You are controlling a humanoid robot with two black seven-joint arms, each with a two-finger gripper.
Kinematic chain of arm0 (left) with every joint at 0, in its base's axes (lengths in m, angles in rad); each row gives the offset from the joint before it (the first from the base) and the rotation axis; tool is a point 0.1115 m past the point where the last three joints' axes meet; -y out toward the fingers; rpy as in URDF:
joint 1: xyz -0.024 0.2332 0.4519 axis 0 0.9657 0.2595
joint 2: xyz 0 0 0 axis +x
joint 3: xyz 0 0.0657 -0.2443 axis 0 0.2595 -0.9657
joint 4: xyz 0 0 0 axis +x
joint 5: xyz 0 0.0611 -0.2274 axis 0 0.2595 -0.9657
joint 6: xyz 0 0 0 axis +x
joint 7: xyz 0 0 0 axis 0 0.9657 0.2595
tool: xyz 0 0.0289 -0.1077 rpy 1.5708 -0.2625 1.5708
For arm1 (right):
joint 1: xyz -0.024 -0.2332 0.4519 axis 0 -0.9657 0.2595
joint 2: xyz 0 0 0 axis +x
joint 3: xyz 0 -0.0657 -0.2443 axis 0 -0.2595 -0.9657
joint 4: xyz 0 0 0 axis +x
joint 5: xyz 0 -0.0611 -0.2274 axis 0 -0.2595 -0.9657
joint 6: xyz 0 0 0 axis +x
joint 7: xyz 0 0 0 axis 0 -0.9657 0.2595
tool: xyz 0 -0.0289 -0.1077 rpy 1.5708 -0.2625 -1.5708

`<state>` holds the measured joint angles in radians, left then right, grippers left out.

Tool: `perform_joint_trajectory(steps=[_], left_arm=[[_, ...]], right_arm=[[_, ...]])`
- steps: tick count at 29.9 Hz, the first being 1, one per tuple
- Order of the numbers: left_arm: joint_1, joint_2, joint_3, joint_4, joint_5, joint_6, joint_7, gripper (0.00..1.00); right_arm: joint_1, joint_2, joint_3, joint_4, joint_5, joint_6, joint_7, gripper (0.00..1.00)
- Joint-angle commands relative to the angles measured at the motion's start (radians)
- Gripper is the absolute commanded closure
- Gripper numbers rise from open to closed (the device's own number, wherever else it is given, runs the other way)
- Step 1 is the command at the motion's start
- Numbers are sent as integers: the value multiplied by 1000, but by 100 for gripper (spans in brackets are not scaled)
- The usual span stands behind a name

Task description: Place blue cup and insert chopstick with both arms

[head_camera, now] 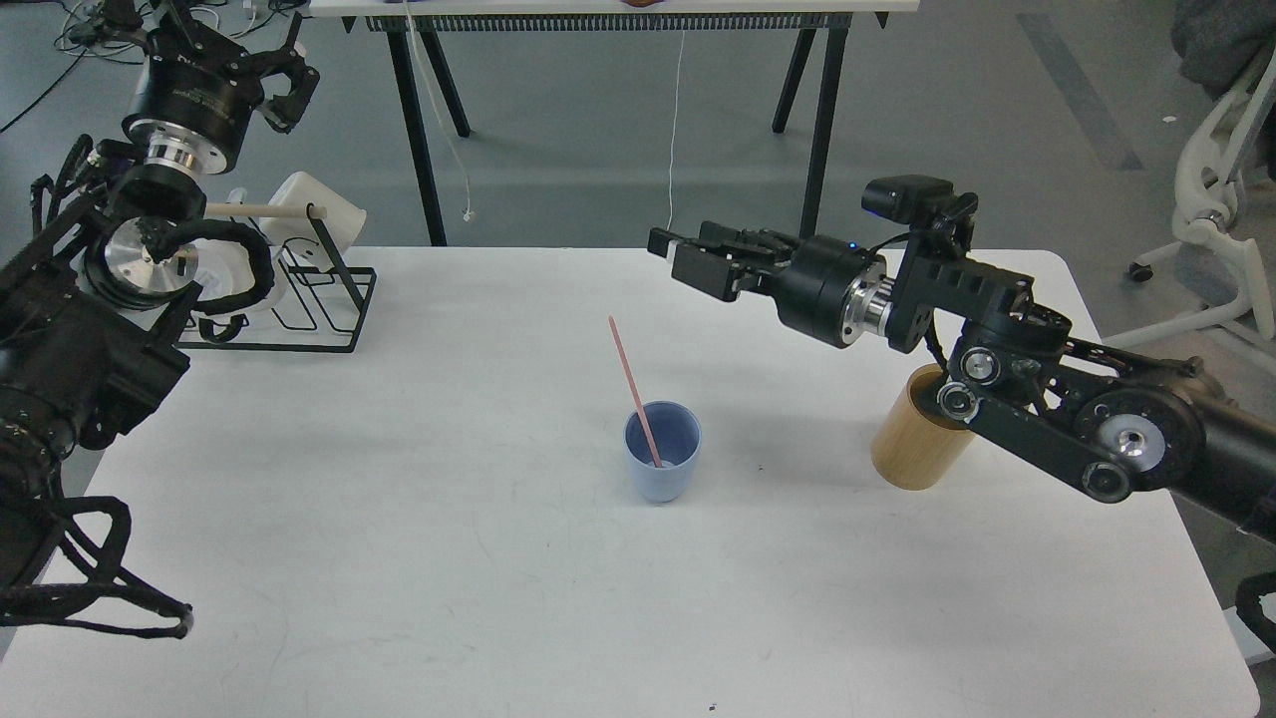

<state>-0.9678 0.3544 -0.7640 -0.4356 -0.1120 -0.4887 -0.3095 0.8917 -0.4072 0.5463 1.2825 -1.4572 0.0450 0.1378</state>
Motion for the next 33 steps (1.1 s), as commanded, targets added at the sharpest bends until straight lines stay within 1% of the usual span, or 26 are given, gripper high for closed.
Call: perform_joint_trajectory(steps=[1, 6, 8, 13, 17, 20, 22, 28, 33], left_arm=[[-11, 0, 0, -2, 0, 0, 0, 0], [-25, -2, 0, -2, -2, 0, -2, 0], [-29, -2, 0, -2, -2, 0, 0, 0], [-48, 1, 0, 0, -5, 0, 1, 0], [-48, 0, -1, 0, -6, 0, 1, 0], [-48, -2, -1, -2, -9, 0, 1, 0], [-48, -3, -1, -2, -20, 0, 1, 0], [-48, -9, -3, -8, -44, 0, 3, 0], [-48, -9, -3, -11, -54, 0, 4, 0]], right_arm=[[3, -4, 93, -31, 164, 4, -1, 3], [0, -5, 217, -112, 326, -5, 0, 1], [-2, 4, 259, -161, 437, -4, 0, 1], [1, 8, 290, -253, 762, 6, 2, 1], [4, -1, 320, -293, 902, 16, 2, 1], [9, 4, 406, -366, 983, 80, -1, 1], [6, 10, 455, -416, 1049, 159, -3, 1], [7, 70, 492, -563, 1193, 326, -3, 1], [10, 85, 506, -704, 1366, 424, -12, 1]])
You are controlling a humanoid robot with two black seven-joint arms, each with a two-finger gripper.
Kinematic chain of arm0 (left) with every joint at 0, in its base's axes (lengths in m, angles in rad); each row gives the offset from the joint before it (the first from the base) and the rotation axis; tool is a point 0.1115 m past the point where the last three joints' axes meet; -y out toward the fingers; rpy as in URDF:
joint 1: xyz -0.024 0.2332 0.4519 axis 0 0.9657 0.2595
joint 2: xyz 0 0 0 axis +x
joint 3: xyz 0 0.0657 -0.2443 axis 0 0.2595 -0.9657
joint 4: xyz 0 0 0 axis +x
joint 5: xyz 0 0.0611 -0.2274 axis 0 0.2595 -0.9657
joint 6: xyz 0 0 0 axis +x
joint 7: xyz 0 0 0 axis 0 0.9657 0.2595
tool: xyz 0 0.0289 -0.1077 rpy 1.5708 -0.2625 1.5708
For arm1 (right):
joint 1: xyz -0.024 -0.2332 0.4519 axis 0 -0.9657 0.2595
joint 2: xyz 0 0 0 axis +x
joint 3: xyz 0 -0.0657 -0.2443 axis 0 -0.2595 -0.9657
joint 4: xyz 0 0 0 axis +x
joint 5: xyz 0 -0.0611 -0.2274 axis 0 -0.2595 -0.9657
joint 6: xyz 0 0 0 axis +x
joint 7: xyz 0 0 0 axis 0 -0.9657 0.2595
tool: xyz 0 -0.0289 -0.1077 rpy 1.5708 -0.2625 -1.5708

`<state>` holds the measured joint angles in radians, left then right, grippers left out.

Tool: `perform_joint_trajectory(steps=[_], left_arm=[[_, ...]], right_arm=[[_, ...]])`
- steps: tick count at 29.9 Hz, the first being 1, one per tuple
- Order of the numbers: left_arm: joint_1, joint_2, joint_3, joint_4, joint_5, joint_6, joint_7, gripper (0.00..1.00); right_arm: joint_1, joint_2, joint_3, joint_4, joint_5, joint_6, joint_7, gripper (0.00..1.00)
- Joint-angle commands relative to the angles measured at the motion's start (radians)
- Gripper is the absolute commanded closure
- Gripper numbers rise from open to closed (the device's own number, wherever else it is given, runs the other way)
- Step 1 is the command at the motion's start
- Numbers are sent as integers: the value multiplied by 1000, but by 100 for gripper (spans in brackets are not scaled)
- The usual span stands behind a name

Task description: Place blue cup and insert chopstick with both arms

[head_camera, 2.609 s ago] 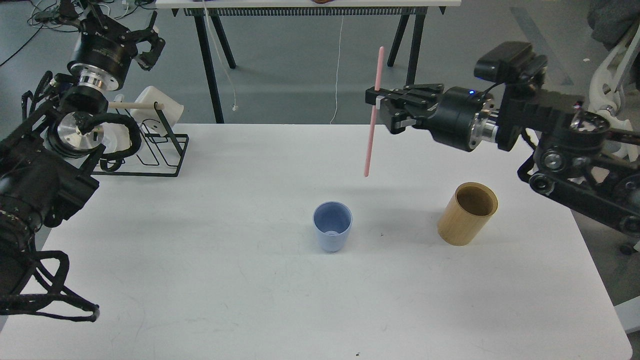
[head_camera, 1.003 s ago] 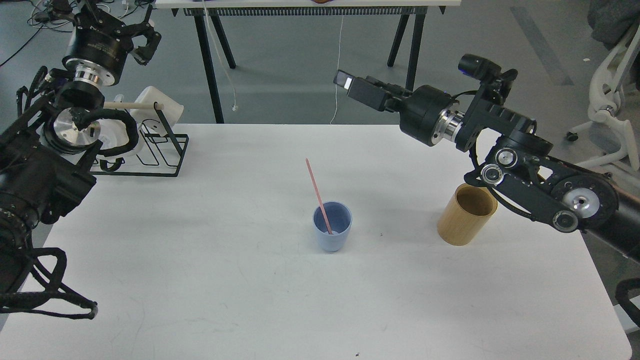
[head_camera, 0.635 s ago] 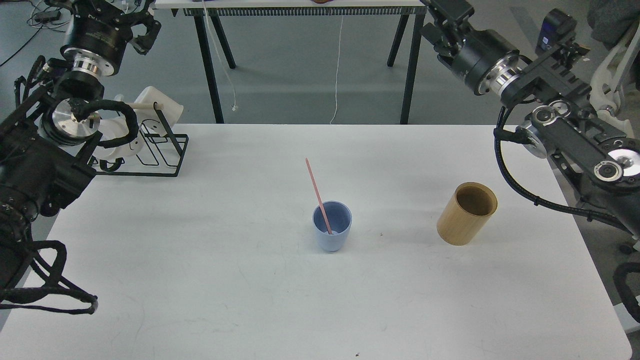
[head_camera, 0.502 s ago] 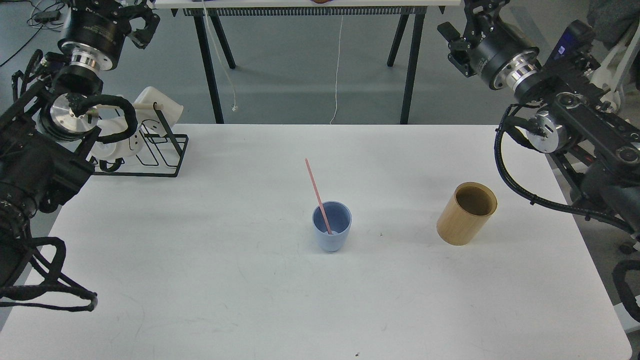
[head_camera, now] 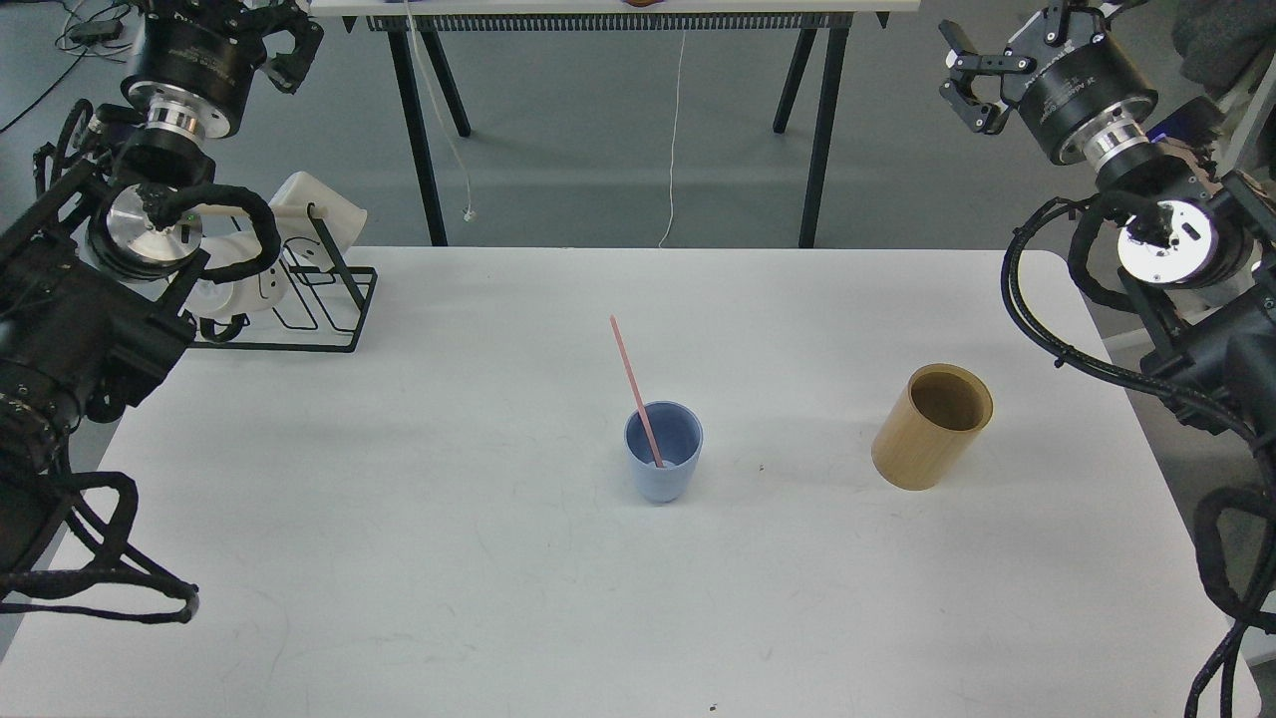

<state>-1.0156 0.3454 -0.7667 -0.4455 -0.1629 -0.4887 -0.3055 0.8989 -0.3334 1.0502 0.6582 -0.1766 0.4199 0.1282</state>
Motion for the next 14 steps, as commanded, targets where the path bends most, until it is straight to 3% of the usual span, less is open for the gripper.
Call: perform_joint_trajectory(steps=[1, 14], left_arm=[[0, 0, 0, -1, -3, 0, 0, 0], [14, -3, 1, -21, -4, 0, 0, 0]], right_arm=[[5, 16, 2, -104, 109, 69, -2, 1], [2, 50, 1, -130, 152, 69, 1, 1]])
